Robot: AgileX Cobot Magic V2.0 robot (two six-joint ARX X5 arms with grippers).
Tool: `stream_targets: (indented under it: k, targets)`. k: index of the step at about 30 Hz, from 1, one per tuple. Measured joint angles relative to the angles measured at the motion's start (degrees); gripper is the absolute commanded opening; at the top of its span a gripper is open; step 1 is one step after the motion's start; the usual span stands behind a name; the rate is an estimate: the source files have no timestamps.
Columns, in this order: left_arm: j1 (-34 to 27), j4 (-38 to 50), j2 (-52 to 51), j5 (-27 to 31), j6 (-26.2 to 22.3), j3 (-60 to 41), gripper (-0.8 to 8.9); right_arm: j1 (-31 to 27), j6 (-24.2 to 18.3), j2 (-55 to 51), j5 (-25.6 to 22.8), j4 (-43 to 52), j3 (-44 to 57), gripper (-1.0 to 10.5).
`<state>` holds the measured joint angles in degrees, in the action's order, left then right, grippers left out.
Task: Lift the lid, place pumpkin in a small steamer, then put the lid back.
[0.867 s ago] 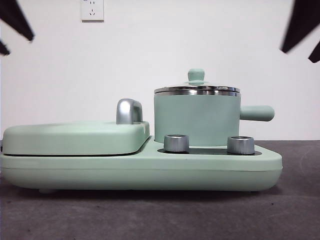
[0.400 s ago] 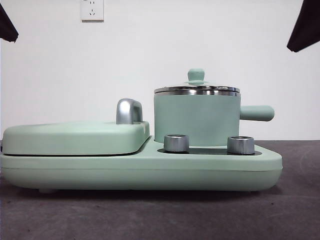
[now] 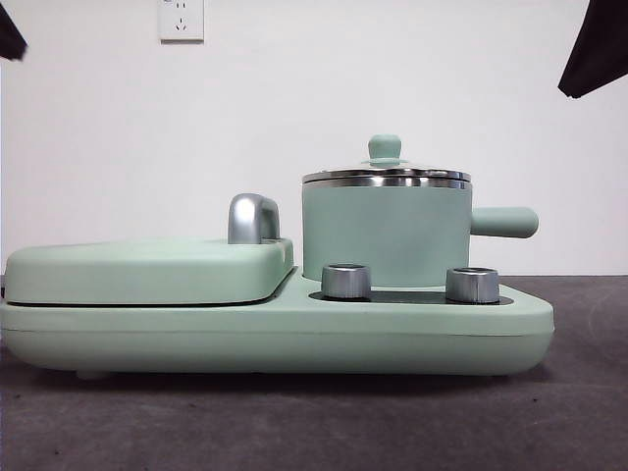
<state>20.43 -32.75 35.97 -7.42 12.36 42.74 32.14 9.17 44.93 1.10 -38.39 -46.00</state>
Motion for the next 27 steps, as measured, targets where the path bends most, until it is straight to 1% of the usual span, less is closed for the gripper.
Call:
stream_targets:
  k: [6,10,13,18,21,24,27]
  targets:
    - [-9.53,12.07,-9.55,0.11,-4.96,-10.45,0.07,0.00,0.00,0.00,0.00,0.96,0.00,0.2]
    - [-13.99,16.98,-16.13,2.08,-8.76,-17.07,0.07,0.00,0.00,0.00,-0.02,1.95,0.00,0.2]
    - [-15.21,18.91,-22.01,3.04,-10.10,-24.02,0.07,0.00,0.00,0.00,-0.02,1.95,0.00,0.2]
    - [-16.28,19.67,-30.99,3.23,-10.32,-36.35,0.07,0.00,0.00,0.00,-0.02,1.97,0.00,0.2]
    - [-16.28,19.89,-34.80,3.23,-10.34,-39.74,0.07,0.00,0.00,0.00,0.00,1.97,0.00,0.2]
    - [-16.28,24.44,-35.78,3.26,-10.25,-40.70,0.07,0.00,-0.02,0.00,0.00,2.03,0.00,0.2]
    - [-16.28,26.60,-35.69,3.21,-10.01,-40.89,0.07,0.00,-0.04,0.00,0.00,2.10,0.00,0.2]
